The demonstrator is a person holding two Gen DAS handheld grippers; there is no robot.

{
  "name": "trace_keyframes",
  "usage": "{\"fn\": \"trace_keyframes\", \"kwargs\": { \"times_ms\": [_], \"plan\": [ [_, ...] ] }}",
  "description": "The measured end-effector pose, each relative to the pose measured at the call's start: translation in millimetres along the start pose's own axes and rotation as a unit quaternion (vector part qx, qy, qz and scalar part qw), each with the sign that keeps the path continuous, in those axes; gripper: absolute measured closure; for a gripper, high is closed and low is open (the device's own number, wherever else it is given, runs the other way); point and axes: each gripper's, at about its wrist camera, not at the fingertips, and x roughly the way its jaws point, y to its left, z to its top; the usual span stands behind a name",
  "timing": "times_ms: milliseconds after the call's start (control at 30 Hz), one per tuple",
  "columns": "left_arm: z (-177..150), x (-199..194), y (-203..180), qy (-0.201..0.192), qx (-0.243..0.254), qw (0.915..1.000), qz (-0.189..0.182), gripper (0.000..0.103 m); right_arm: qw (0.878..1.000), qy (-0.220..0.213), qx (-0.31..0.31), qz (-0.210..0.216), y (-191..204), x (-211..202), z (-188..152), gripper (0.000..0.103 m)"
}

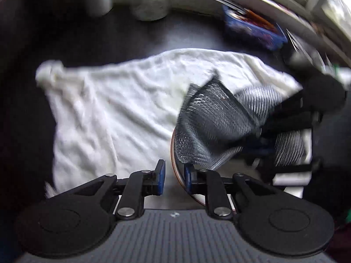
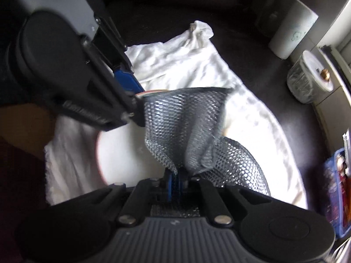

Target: Clean bowl

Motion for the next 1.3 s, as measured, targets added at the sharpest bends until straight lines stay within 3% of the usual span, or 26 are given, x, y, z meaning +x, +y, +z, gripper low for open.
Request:
{"fn": "trace_keyframes", "kwargs": {
  "times_ms": [100,133,200,267,300,333,367,400,433,533,567,600,667,733,833,867,900,1000,1067,1133,1200,1300],
  "plan": [
    [-8,1,17,0.011,-0.106,0.9938,-0.034,0.087,0.998,-0.009,0.067,0.016,-4,-2,-2,0.099],
    [-15,4,25,0.020,-0.161,0.9853,-0.054,0.087,0.996,-0.011,0.090,0.018,-5,-2,-1,0.098],
    [-30,11,39,0.037,-0.270,0.9576,-0.095,0.087,0.993,-0.013,0.117,0.026,-6,-4,-1,0.095],
    [-48,20,51,0.050,-0.366,0.9192,-0.137,0.088,0.989,-0.014,0.139,0.040,-8,-5,0,0.093],
    [-54,22,55,0.055,-0.395,0.9044,-0.152,0.088,0.987,-0.016,0.152,0.049,-9,-6,-1,0.093],
    [-62,25,59,0.060,-0.433,0.8833,-0.169,0.088,0.986,-0.018,0.159,0.054,-9,-8,-1,0.092],
    [-65,25,59,0.058,-0.442,0.8782,-0.173,0.088,0.984,-0.020,0.165,0.059,-9,-9,-2,0.092],
    [-63,25,57,0.056,-0.436,0.8816,-0.171,0.088,0.984,-0.021,0.167,0.063,-9,-10,-2,0.092],
    [-59,22,53,0.052,-0.414,0.8941,-0.163,0.088,0.984,-0.022,0.164,0.062,-8,-10,-3,0.092],
    [-33,7,25,0.034,-0.247,0.9647,-0.086,0.086,0.990,-0.018,0.131,0.053,-2,-10,-5,0.096],
    [-26,2,16,0.022,-0.198,0.9784,-0.056,0.086,0.992,-0.019,0.113,0.047,0,-11,-5,0.097],
    [-21,-3,8,0.012,-0.151,0.9880,-0.029,0.085,0.995,-0.021,0.088,0.034,4,-14,-6,0.097],
    [-15,-5,-1,0.003,-0.083,0.9965,-0.004,0.085,0.998,-0.025,0.049,0.005,7,-21,-4,0.097],
    [-9,-7,-9,-0.006,-0.015,0.9997,0.020,0.085,0.999,-0.024,0.014,-0.022,8,-25,0,0.097],
    [0,-9,-22,-0.019,0.087,0.9944,0.057,0.085,0.999,-0.019,-0.034,-0.030,9,-24,2,0.098],
    [2,-10,-25,-0.022,0.114,0.9911,0.066,0.086,0.998,-0.017,-0.046,-0.031,10,-23,3,0.098],
    [1,-9,-22,-0.021,0.107,0.9923,0.058,0.089,0.998,-0.015,-0.054,-0.029,12,-22,3,0.098],
    [-4,-8,-16,-0.023,0.065,0.9965,0.047,0.090,0.997,-0.010,-0.064,-0.029,18,-18,-2,0.098],
    [-9,-9,-3,-0.016,-0.003,0.9997,0.021,0.090,0.999,-0.009,-0.042,-0.019,17,-15,-2,0.098],
    [-13,-8,7,-0.007,-0.071,0.9974,-0.005,0.090,1.000,-0.008,0.004,-0.005,15,-15,-4,0.098],
    [-22,-5,15,0.005,-0.135,0.9903,-0.030,0.090,0.999,-0.008,0.044,0.009,13,-15,-3,0.097],
    [-36,-2,29,0.017,-0.230,0.9708,-0.066,0.090,0.995,-0.006,0.093,0.025,13,-15,-3,0.096]
  ]
}}
